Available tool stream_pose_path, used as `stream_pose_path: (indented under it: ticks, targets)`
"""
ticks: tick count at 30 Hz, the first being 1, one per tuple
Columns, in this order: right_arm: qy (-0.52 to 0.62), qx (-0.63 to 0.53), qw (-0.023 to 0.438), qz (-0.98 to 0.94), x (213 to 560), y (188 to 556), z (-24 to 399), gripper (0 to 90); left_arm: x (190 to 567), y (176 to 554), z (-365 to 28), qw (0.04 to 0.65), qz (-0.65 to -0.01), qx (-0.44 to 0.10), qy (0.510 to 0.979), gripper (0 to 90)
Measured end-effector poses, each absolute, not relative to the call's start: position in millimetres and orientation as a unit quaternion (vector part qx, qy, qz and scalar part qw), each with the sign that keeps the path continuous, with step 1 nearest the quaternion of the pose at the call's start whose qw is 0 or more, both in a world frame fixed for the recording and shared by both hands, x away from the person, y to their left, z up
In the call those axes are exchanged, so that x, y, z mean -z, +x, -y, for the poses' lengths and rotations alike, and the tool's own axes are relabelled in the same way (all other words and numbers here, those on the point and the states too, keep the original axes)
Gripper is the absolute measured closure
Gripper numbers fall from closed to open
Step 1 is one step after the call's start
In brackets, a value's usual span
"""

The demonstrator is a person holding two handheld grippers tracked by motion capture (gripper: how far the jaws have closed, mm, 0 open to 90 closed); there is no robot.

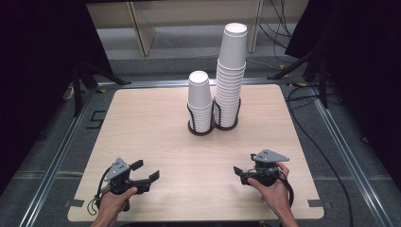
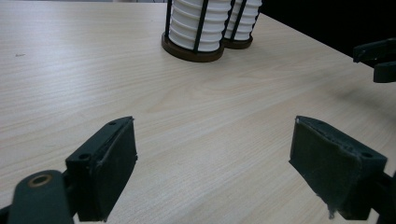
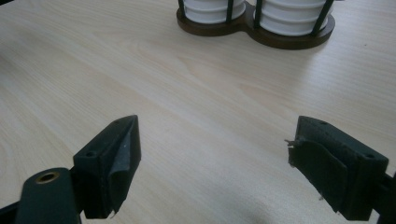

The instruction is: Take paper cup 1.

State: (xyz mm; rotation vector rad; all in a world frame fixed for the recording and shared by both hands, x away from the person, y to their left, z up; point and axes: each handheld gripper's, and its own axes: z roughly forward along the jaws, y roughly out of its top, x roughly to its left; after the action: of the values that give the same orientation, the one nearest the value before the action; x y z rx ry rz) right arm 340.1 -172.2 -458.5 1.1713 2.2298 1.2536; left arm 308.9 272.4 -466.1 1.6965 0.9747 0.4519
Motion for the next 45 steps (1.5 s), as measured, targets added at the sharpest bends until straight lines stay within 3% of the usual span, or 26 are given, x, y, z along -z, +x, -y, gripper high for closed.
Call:
stream_pose_path:
  ticks: [20,45]
  targets:
    - [0.395,-0.479,0.161,-0.767,457,348,165,16.5,466,310,-272,0.548,-0.409,-0.189,0.705,14.3]
    - [0.358,-0.509,0.171,-0.764,415,394,128,15.9,467,310,-273,0.546,-0.403,-0.196,0.708,14.3]
